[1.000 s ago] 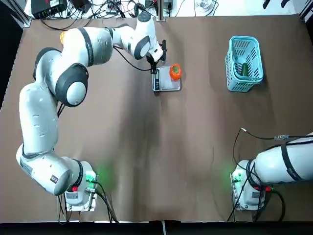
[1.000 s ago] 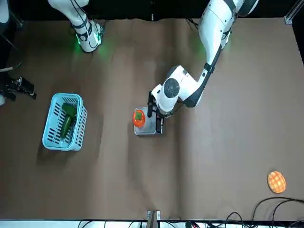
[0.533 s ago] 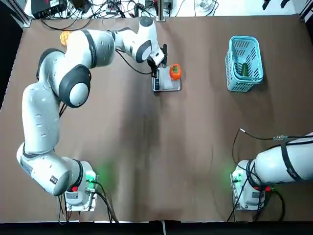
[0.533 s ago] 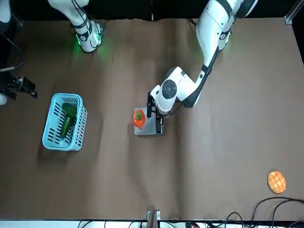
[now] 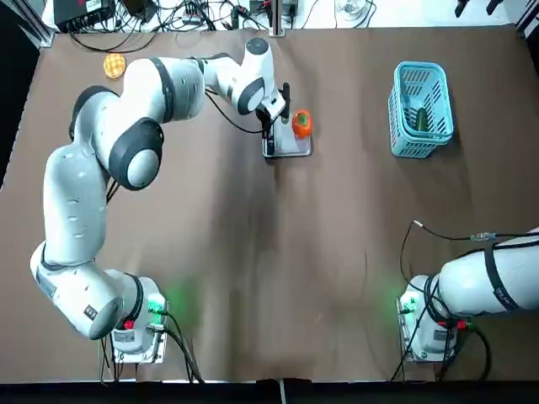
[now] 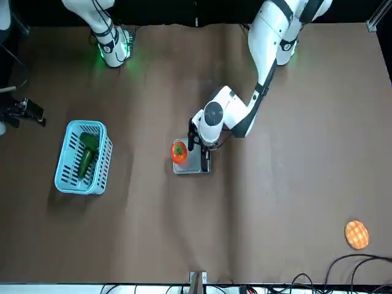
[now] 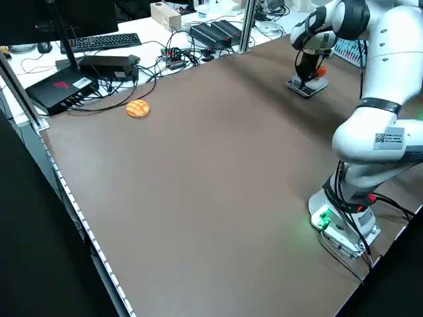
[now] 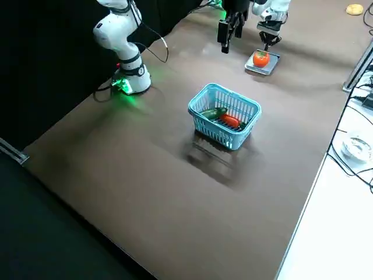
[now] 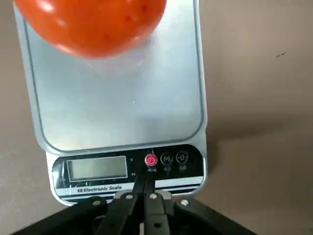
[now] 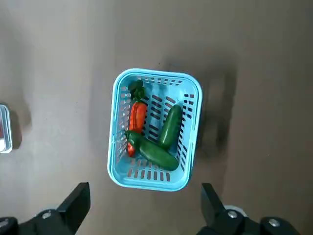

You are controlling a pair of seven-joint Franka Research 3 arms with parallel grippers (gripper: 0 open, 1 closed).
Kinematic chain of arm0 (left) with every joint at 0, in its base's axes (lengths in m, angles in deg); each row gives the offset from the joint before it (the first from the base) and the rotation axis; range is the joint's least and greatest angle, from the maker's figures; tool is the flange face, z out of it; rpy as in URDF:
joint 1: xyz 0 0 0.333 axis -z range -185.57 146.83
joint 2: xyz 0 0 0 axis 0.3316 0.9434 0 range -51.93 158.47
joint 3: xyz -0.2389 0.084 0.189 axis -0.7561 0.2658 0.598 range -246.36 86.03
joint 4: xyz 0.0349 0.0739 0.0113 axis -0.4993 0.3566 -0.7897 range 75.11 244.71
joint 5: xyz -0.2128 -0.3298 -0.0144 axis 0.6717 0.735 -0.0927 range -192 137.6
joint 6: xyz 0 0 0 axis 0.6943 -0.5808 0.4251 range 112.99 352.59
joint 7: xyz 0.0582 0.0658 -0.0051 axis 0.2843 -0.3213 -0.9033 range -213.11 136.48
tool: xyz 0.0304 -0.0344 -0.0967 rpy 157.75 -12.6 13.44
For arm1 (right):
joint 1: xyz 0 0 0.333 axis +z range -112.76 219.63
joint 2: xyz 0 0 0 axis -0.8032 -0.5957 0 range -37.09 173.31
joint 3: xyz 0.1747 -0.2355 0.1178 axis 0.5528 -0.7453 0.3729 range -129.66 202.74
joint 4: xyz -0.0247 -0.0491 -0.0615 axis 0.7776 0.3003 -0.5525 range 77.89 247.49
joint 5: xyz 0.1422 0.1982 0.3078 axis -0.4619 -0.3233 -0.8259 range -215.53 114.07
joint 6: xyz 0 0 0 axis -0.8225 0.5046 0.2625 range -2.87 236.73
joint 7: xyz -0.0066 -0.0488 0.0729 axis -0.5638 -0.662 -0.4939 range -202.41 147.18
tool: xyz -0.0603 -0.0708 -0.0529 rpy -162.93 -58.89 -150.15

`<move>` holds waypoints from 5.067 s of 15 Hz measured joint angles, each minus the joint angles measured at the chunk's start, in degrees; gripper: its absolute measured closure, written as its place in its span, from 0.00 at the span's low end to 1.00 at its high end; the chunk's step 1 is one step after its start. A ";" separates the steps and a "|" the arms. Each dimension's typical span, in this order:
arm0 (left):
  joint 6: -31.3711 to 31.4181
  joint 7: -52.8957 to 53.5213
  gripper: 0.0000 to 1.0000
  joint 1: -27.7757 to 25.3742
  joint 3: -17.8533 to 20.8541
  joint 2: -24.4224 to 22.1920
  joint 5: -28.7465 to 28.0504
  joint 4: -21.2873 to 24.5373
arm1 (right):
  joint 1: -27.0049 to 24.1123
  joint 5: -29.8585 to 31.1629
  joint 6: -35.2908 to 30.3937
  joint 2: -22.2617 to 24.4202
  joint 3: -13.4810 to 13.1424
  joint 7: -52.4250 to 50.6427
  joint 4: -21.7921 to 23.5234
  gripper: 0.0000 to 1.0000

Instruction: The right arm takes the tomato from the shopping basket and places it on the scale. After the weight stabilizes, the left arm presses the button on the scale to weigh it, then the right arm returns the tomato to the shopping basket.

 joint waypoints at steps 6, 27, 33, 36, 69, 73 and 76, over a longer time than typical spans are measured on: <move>0.35 -0.87 0.99 1.58 1.47 0.67 0.00 0.00 | 0.00 0.00 -0.50 -0.04 0.05 0.02 0.00 0.00; 3.45 -3.14 0.99 2.25 1.56 1.99 -0.07 -0.10 | 0.00 0.00 -0.61 -0.08 0.03 0.04 0.00 0.00; 2.27 -3.97 0.99 1.60 1.88 1.57 -0.06 -1.14 | 0.00 0.00 -0.61 -0.09 0.06 0.04 0.00 0.00; -2.93 -3.97 0.99 0.08 1.97 -1.62 -0.07 -2.06 | 0.23 -0.27 -0.60 -0.11 0.49 0.01 0.01 0.00; -47.97 -24.65 0.00 -39.22 2.62 -32.70 -0.64 -4.65 | 18.11 -80.73 19.20 -35.35 1.57 -48.74 13.30 0.00; -48.07 -36.87 0.00 -38.86 2.13 -33.63 -0.73 -4.70 | 19.55 -85.57 19.21 -36.01 1.59 -51.23 15.83 0.00; -49.78 -41.83 0.00 -39.05 2.50 -34.45 -0.75 -4.70 | 20.48 -87.04 19.28 -36.85 1.60 -51.57 16.43 0.00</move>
